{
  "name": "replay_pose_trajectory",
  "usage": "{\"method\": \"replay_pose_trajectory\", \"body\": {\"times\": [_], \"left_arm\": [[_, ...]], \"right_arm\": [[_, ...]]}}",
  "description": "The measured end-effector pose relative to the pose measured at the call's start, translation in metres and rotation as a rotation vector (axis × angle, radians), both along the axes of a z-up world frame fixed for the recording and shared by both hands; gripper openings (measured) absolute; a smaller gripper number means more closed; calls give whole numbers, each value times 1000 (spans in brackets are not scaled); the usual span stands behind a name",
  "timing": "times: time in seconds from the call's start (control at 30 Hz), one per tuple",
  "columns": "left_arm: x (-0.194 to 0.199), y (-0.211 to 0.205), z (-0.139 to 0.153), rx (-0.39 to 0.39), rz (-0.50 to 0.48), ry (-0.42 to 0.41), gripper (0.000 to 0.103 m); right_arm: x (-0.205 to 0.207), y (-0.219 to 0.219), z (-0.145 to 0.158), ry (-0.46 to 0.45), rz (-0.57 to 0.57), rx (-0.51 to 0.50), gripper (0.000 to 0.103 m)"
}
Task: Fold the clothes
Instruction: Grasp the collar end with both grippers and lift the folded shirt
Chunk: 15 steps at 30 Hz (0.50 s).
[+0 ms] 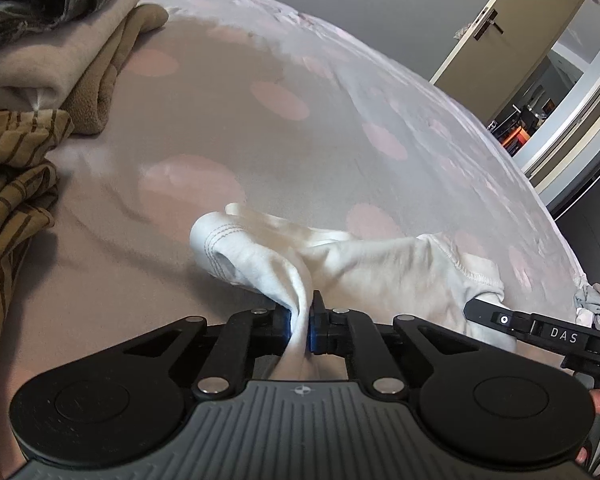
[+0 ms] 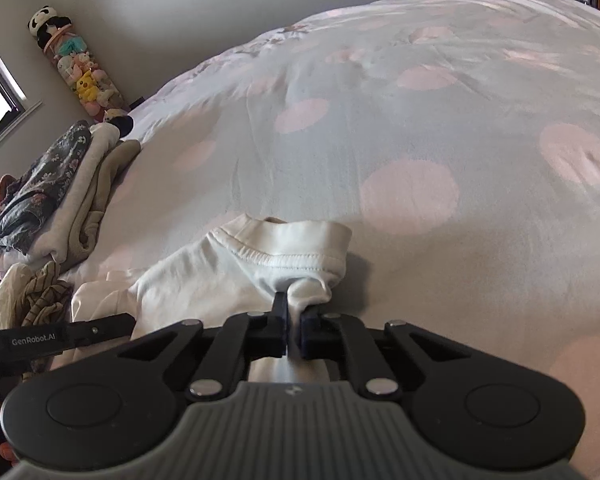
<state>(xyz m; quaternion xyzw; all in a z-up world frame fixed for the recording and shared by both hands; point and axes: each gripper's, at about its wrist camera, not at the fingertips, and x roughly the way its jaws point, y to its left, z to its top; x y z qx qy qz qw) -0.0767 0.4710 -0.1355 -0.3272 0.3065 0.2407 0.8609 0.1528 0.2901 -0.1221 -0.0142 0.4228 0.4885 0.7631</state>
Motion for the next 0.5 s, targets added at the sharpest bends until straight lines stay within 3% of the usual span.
{"method": "replay_pose_trajectory", "body": {"times": [0.27,0.5], "left_arm": [[-28,-26,47,126,49,-96,6],[-76,-46,93,223,129,-182,6]], "right_arm": [[-30,-10,55,-130,62,105,7],[-64,-12,106,-219,140,217,7]]}}
